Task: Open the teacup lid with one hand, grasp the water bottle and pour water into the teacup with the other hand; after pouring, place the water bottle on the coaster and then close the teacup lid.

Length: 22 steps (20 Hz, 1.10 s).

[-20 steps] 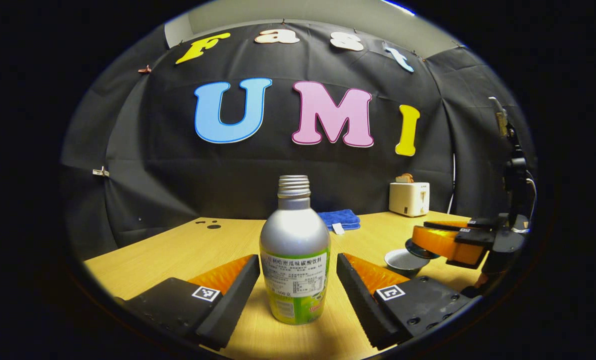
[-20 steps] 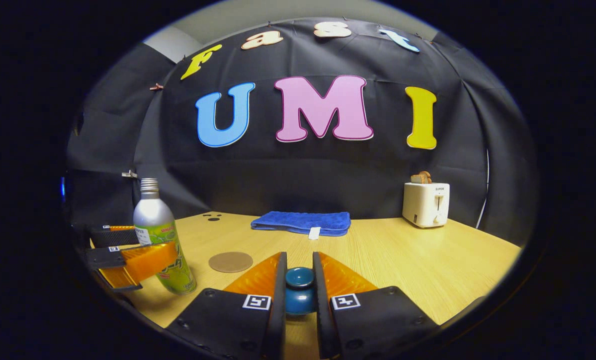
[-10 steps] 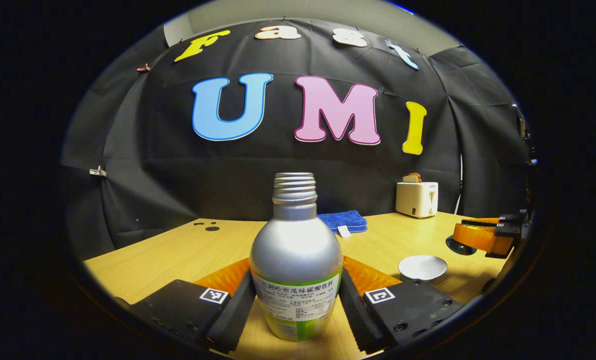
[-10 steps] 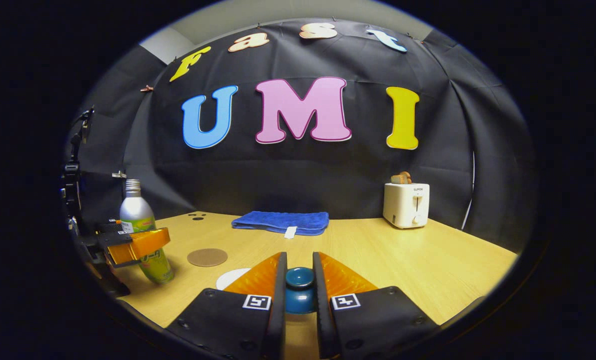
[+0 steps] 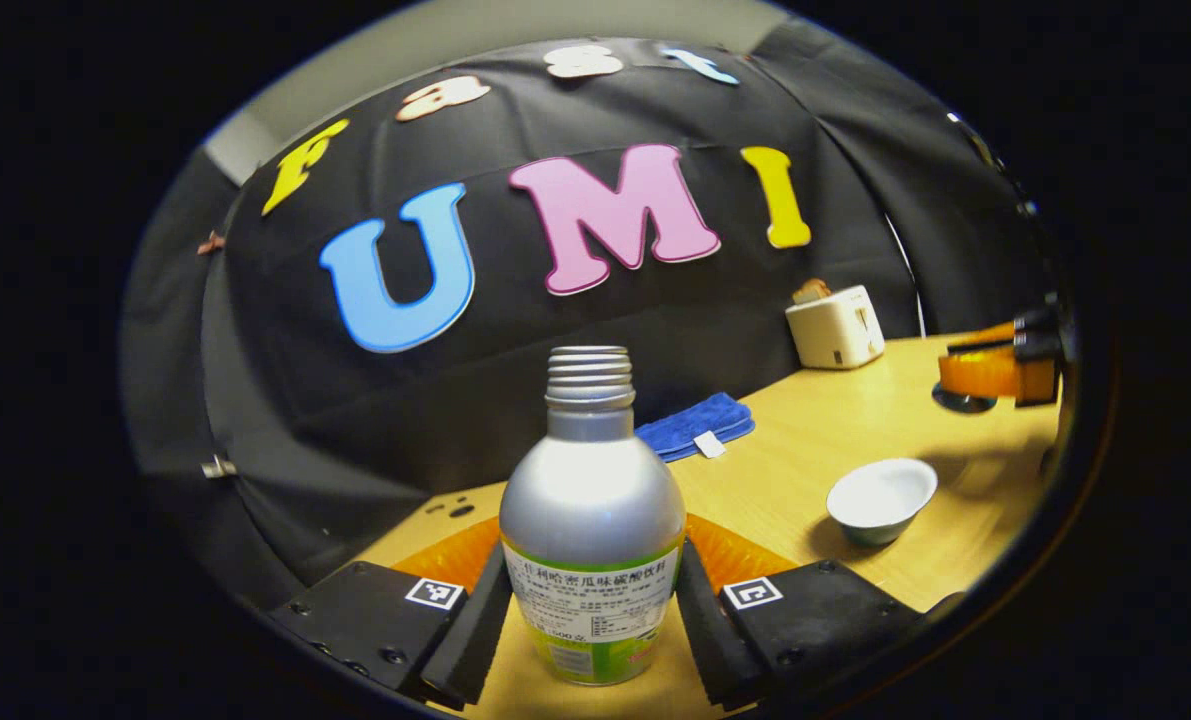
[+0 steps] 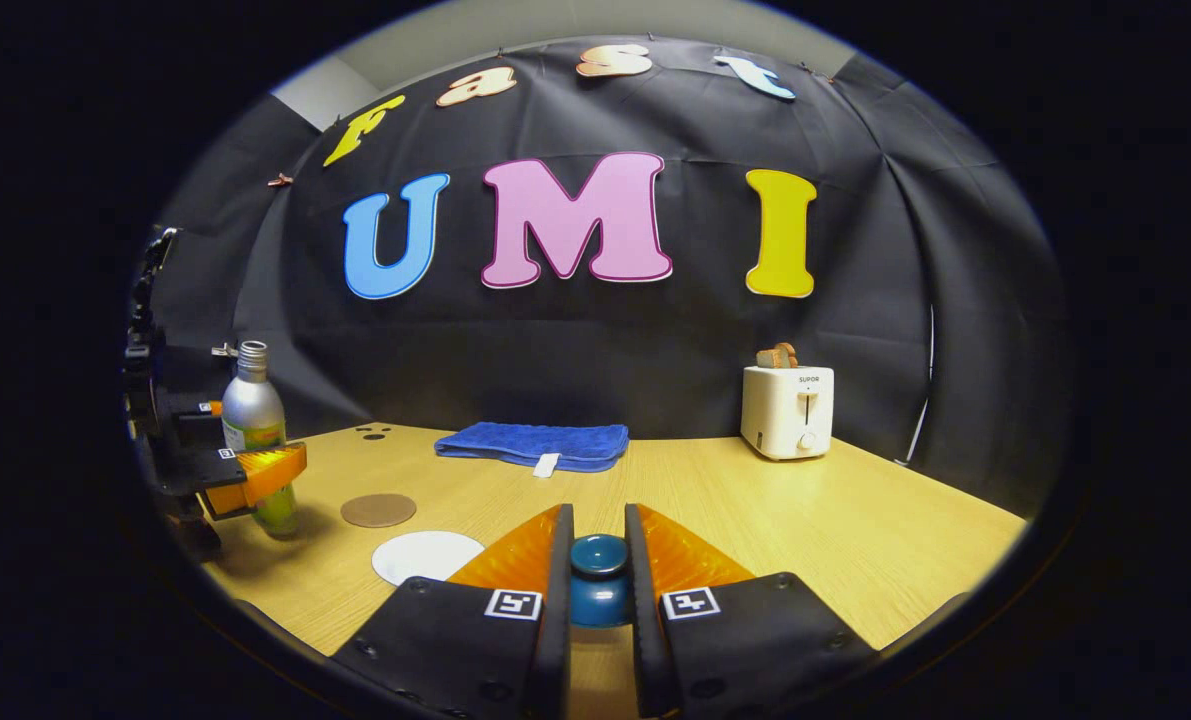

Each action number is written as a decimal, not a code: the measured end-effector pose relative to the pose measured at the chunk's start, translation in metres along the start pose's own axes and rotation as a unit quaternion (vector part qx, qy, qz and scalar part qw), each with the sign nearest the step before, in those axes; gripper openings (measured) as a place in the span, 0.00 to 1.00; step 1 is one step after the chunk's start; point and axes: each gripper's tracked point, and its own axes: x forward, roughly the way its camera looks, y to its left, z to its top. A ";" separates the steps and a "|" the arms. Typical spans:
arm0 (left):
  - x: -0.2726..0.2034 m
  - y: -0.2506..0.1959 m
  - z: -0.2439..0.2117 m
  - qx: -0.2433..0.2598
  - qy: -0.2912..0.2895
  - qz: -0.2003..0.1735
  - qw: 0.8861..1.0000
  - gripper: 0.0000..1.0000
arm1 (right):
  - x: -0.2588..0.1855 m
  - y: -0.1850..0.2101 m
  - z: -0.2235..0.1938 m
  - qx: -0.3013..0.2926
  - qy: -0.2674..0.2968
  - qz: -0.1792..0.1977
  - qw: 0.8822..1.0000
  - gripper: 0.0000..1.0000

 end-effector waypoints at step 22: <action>0.022 -0.057 -0.003 0.529 0.021 -0.114 0.841 0.79 | -0.004 -0.051 0.002 -0.001 -0.003 -0.032 0.999 0.29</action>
